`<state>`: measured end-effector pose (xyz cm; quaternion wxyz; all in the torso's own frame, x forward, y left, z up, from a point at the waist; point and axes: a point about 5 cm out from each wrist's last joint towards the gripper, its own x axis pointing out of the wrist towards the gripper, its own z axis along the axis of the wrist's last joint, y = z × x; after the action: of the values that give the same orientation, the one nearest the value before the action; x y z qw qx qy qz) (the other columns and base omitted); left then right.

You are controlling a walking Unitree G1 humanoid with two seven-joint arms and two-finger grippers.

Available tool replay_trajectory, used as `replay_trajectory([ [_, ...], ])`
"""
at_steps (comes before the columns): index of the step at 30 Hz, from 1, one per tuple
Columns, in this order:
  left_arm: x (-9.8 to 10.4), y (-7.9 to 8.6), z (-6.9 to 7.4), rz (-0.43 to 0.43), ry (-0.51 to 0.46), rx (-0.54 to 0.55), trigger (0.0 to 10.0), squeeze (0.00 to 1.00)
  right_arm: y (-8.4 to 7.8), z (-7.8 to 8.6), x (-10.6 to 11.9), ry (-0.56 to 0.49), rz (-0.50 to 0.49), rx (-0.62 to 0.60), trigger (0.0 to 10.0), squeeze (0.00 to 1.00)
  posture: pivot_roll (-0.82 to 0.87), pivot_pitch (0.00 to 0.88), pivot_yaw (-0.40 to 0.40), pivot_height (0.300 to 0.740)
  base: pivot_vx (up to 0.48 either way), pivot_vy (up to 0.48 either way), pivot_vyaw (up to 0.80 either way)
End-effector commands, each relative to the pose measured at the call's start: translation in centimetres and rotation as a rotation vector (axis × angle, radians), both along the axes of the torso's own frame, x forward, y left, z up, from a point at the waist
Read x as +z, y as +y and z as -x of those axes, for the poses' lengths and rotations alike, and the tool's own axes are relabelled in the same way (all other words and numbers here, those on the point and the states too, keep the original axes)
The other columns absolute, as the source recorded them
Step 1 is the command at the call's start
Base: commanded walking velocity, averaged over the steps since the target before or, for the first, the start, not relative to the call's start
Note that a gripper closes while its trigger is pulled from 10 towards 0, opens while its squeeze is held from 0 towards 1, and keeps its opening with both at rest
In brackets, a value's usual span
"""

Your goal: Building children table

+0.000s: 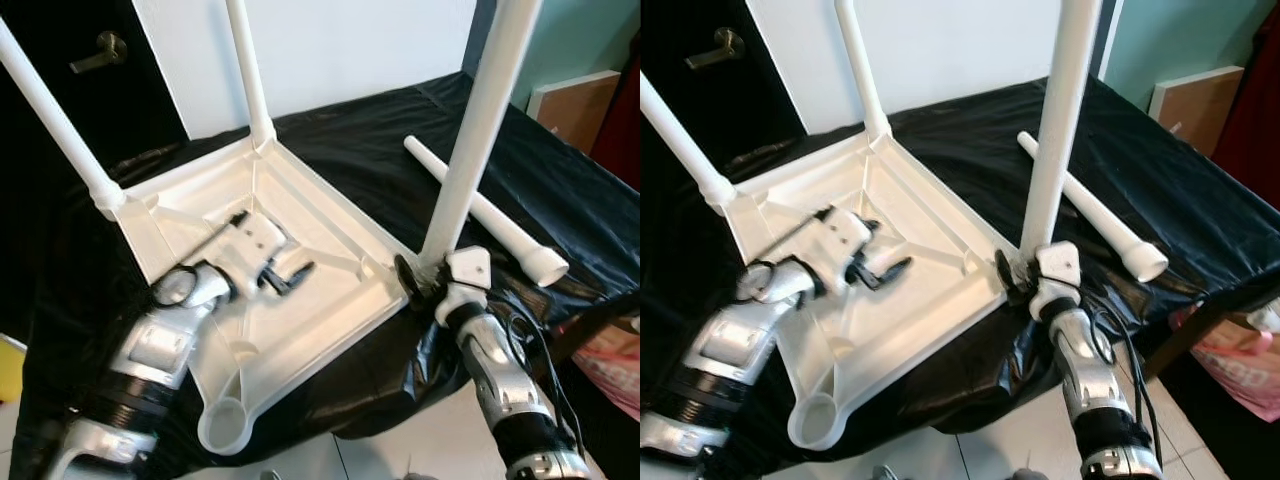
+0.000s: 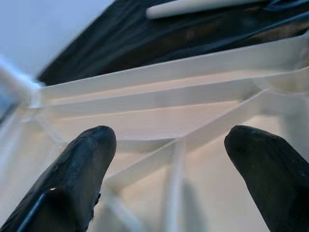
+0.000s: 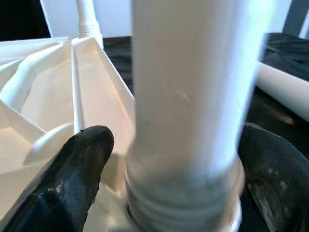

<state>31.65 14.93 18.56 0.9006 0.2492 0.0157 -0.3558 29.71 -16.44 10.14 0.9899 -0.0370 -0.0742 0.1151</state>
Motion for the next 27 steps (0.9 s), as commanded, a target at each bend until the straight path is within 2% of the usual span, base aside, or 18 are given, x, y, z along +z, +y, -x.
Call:
replay_trajectory([
  [1,-0.4,1.2,-0.3,-0.046,-0.008,0.058,10.0,0.00,0.0,0.6,0.2,-0.019,-0.017,-0.002,10.0,0.00,-0.10,0.108,0.080,0.740,0.000,0.000,0.00],
  [2,-0.4,1.2,-0.3,-0.046,-0.008,0.058,10.0,0.00,0.0,0.6,0.2,-0.019,-0.017,-0.002,10.0,0.00,-0.10,0.108,0.080,0.740,0.000,0.000,0.00],
  [3,-0.3,2.3,-0.5,-0.088,-0.016,0.094,10.0,0.00,-0.1,1.3,0.2,-0.025,-0.016,-0.009,10.0,0.00,-0.10,0.109,0.082,0.740,0.000,0.000,0.00],
  [4,-0.3,2.3,-0.5,-0.088,-0.016,0.094,10.0,0.00,-0.1,1.3,0.2,-0.025,-0.016,-0.009,10.0,0.00,-0.10,0.109,0.082,0.740,0.000,0.000,0.00],
  [5,-0.3,3.5,-0.7,-0.132,-0.021,0.128,10.0,0.00,-0.3,2.1,-0.1,-0.021,-0.023,-0.014,10.0,0.00,-0.10,0.103,0.085,0.740,0.000,0.000,0.00],
  [7,-0.3,3.5,-0.7,-0.132,-0.021,0.128,10.0,0.00,-0.3,2.1,-0.1,-0.021,-0.023,-0.014,10.0,0.00,-0.10,0.103,0.085,0.740,0.000,0.000,0.00],
  [8,-0.3,4.4,-0.7,-0.164,-0.023,0.150,10.0,0.00,-0.5,2.8,-0.5,-0.008,-0.022,-0.018,10.0,0.00,-0.10,0.104,0.085,0.740,0.000,0.000,0.00],
  [9,-0.3,4.4,-0.7,-0.164,-0.023,0.150,10.0,0.00,-0.5,2.8,-0.5,-0.008,-0.022,-0.018,10.0,0.00,-0.10,0.104,0.085,0.740,0.000,0.000,0.00],
  [14,-1.6,6.8,0.2,-0.327,0.013,0.165,10.0,0.00,-0.3,4.9,-1.1,0.029,-0.027,-0.004,10.0,0.00,-0.10,0.118,0.084,0.740,0.000,0.000,0.00],
  [24,-2.3,8.3,1.1,-0.428,0.062,0.150,10.0,0.00,-0.7,6.0,-0.9,0.046,-0.021,-0.002,10.0,0.00,-0.10,0.121,0.080,0.740,0.000,0.000,0.00],
  [27,-3.2,7.8,2.2,-0.441,0.122,0.057,10.0,0.00,-1.2,6.7,-0.9,0.065,-0.012,0.001,10.0,0.00,-0.10,0.121,0.078,0.740,0.000,0.000,0.00],
])
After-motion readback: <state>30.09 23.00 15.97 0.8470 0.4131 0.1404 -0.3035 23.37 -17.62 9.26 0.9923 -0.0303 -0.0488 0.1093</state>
